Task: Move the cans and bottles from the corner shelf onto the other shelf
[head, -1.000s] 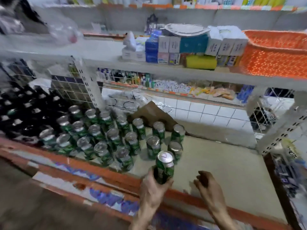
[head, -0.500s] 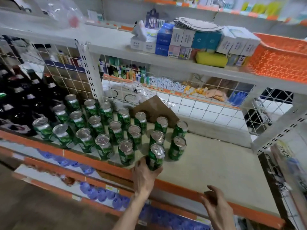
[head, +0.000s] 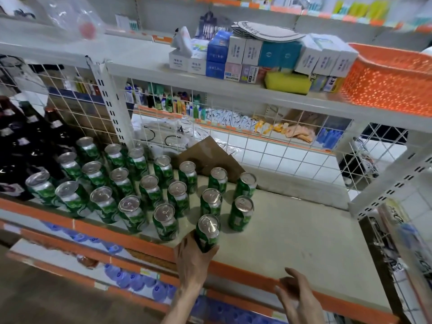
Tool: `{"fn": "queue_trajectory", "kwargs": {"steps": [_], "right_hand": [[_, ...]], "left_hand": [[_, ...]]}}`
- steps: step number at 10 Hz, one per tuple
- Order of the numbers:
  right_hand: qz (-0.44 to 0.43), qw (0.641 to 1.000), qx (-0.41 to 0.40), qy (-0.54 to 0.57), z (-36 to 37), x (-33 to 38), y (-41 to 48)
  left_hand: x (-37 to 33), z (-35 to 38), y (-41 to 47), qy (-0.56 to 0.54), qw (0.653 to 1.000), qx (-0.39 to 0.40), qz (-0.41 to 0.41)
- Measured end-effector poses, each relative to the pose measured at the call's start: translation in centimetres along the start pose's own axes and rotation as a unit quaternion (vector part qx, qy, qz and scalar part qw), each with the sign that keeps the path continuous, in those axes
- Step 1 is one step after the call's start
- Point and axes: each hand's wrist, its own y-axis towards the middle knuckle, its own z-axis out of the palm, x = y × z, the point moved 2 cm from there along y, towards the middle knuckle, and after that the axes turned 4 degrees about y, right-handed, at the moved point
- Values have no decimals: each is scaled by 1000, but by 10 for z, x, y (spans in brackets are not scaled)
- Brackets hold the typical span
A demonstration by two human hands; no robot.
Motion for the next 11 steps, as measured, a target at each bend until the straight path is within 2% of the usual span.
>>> {"fn": "queue_trajectory", "kwargs": {"steps": [2, 5, 7, 9, 10, 11], "right_hand": [[-9, 1000, -9, 23, 7, 2, -2], [-19, 1000, 10, 18, 37, 5, -5], [5, 1000, 11, 8, 61, 7, -5], [13, 995, 84, 52, 84, 71, 18], [-15, 995, 91, 49, 83, 100, 22], [-54, 996, 64, 38, 75, 116, 13]], "left_hand": [[-7, -4, -2, 26, 1000, -10, -11], [-6, -10, 2, 15, 999, 18, -28], [-9, -15, 6, 19, 998, 44, -30], [-15, -37, 0, -10, 996, 89, -7], [-25, -55, -4, -34, 996, 76, 22], [-46, -82, -14, -33, 998, 43, 36]]}}
